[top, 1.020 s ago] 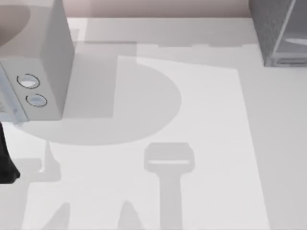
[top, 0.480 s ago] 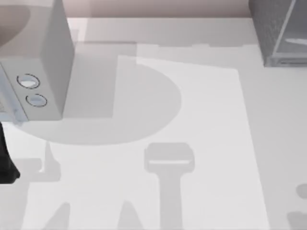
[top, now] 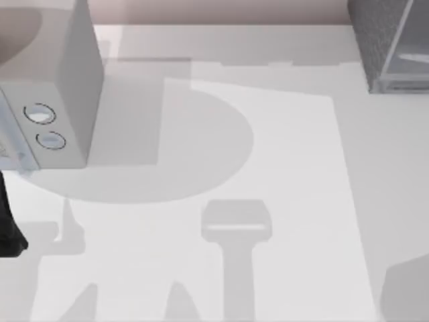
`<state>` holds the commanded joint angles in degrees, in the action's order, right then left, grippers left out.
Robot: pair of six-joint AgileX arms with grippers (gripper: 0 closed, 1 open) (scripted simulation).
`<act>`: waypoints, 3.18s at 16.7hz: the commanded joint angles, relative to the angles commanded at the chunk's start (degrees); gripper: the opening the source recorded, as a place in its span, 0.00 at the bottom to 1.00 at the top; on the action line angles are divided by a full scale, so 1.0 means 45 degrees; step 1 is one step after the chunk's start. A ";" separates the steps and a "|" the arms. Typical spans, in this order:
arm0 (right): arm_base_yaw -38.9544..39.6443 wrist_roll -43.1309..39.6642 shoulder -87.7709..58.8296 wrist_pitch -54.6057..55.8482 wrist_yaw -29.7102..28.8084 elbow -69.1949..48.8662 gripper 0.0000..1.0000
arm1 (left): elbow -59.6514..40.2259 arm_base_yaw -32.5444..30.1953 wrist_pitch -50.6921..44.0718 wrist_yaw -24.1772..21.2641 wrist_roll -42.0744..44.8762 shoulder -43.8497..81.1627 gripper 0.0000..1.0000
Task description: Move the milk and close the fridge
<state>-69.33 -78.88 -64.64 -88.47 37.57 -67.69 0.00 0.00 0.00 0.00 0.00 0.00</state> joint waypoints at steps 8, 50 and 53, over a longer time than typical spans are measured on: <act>-0.6889 -0.7529 -0.7892 0.0851 0.3370 -0.1708 1.00 | 0.0000 0.0000 0.0000 0.0000 0.0000 0.0000 1.00; 0.4835 1.0579 -0.8716 1.6577 -0.0167 -0.0928 1.00 | 0.0000 0.0000 0.0000 0.0000 0.0000 0.0000 1.00; 0.6803 1.1752 -0.8385 1.7182 -0.1703 -0.0300 1.00 | 0.0000 0.0000 0.0000 0.0000 0.0000 0.0000 1.00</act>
<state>-38.72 -26.00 -102.37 -11.15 29.90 -69.04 0.00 0.00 0.00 0.00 0.00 0.00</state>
